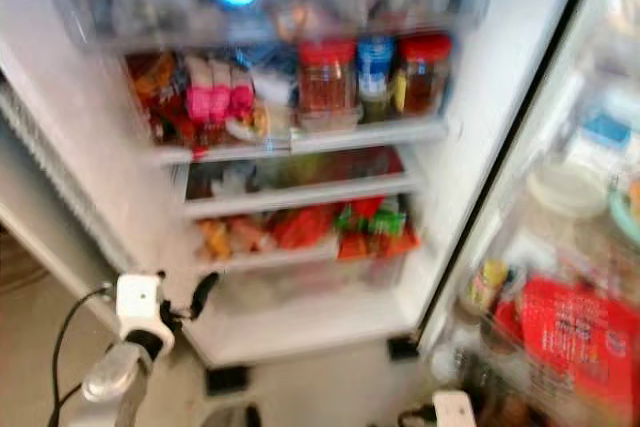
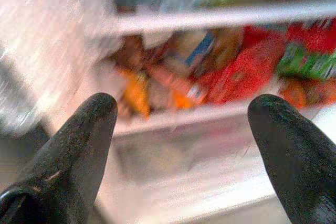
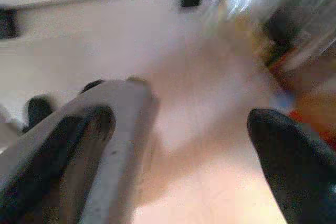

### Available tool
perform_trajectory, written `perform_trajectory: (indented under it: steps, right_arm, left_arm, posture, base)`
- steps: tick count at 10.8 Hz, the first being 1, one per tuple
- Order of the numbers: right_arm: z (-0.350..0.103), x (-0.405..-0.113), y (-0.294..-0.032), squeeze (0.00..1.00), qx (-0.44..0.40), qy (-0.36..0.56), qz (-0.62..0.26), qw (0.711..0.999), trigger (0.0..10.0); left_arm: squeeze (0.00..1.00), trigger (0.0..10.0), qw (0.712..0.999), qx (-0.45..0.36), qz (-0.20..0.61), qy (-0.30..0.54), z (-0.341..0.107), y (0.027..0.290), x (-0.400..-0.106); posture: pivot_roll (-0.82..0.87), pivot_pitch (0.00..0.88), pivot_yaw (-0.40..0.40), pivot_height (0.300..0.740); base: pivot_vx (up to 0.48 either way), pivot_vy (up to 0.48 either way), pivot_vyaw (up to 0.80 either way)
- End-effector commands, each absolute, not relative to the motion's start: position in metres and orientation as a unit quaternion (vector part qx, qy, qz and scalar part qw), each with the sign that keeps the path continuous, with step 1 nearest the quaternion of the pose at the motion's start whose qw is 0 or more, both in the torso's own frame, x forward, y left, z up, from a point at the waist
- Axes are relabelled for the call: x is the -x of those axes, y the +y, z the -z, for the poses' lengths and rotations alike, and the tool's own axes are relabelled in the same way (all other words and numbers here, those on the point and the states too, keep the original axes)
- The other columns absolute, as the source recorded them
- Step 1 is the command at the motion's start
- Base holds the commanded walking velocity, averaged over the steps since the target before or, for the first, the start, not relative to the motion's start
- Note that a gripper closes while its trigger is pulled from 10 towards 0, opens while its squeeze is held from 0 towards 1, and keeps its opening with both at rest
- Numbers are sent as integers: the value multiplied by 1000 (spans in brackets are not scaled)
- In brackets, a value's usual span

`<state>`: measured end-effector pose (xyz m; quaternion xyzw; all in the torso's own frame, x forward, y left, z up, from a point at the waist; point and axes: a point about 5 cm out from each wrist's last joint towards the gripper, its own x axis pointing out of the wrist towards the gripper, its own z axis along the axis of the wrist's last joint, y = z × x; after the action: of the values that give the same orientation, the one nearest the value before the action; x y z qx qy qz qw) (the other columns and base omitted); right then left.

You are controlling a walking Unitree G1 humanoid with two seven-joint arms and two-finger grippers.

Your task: Restocking fridge

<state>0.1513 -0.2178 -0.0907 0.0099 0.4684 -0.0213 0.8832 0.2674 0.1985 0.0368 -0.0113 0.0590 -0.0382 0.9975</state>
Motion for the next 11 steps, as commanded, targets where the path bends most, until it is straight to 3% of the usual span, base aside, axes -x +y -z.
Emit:
perform_trajectory:
  steps: [1,6,7,11]
  right_arm:
    - [95,-142,-217,0,-8,487,22,873,10000]
    - [95,-142,-215,0,-14,487,25,873,10000]
    - [96,-142,-214,0,-15,488,27,872,10000]
    - [97,-142,-209,0,-23,489,32,871,10000]
  left_arm:
    - [0,10000,996,31,18,84,-28,202,-264]
    - [0,10000,970,20,-62,235,24,234,-235]
    - [0,10000,952,17,-73,295,41,239,-220]
    - [0,10000,912,-8,-74,403,68,240,-186]
  posture:
    - [-18,12,37,648]
    - [-13,5,42,648]
    - [-3,0,48,648]
    - [-19,0,60,648]
  base:
    - [-330,0,0]
    - [0,0,0]
    - [0,0,0]
    - [0,0,0]
